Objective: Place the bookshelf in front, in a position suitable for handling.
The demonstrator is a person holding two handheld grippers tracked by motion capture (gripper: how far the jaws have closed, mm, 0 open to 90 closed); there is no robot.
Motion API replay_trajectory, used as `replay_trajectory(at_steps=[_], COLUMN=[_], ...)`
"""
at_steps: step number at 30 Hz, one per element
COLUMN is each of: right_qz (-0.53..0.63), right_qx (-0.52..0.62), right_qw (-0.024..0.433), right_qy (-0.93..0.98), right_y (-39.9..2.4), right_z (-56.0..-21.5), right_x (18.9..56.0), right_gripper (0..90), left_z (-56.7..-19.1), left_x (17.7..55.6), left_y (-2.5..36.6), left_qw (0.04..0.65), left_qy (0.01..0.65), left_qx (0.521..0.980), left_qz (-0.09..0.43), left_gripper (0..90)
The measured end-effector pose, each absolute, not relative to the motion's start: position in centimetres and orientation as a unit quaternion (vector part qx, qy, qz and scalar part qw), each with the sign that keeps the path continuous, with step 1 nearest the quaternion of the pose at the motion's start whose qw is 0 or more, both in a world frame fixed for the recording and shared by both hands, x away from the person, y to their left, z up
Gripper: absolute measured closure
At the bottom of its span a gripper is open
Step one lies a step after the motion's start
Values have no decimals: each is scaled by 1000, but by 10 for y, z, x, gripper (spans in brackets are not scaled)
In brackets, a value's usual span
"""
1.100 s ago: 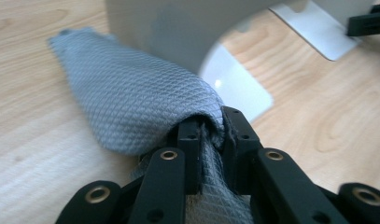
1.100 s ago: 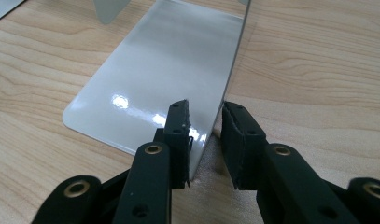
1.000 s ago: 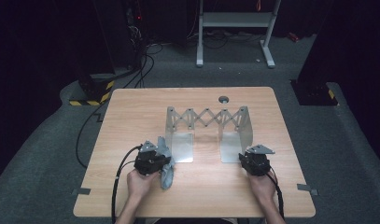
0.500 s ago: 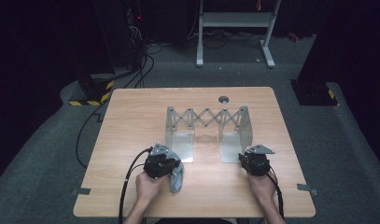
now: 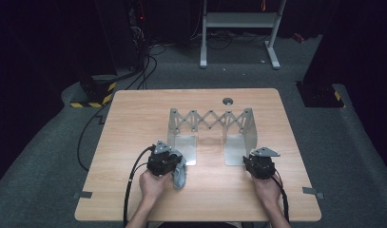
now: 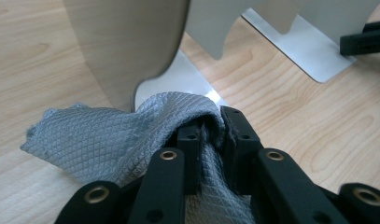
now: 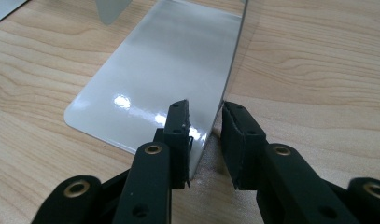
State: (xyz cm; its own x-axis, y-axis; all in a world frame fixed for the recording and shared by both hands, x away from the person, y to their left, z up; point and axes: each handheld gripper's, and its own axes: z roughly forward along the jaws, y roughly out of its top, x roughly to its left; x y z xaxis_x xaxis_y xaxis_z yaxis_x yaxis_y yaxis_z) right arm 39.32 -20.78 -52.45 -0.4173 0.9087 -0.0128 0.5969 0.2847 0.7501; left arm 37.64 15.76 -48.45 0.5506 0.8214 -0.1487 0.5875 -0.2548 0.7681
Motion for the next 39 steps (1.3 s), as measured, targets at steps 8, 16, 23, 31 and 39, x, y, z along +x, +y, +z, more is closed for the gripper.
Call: replay_trajectory(at_steps=[8, 16, 23, 31, 39], right_qz=[342, 342, 343, 345, 347], right_qx=[489, 489, 490, 489, 491], right_qw=[229, 228, 227, 226, 222], right_qy=[769, 769, 768, 769, 768], right_y=[-208, -208, -208, -208, -209], right_z=[-525, -524, -525, -525, -525], right_x=[393, 393, 393, 394, 394], right_gripper=[725, 725, 726, 726, 726], left_z=[-475, -457, -440, -413, -389], left_x=[375, 375, 372, 367, 370], left_y=[170, 177, 180, 180, 178], left_qw=[423, 434, 450, 466, 477], left_qy=[466, 467, 462, 444, 429], left_qx=[761, 750, 740, 734, 730], left_qz=[156, 175, 189, 215, 239], left_gripper=[784, 784, 784, 785, 785])
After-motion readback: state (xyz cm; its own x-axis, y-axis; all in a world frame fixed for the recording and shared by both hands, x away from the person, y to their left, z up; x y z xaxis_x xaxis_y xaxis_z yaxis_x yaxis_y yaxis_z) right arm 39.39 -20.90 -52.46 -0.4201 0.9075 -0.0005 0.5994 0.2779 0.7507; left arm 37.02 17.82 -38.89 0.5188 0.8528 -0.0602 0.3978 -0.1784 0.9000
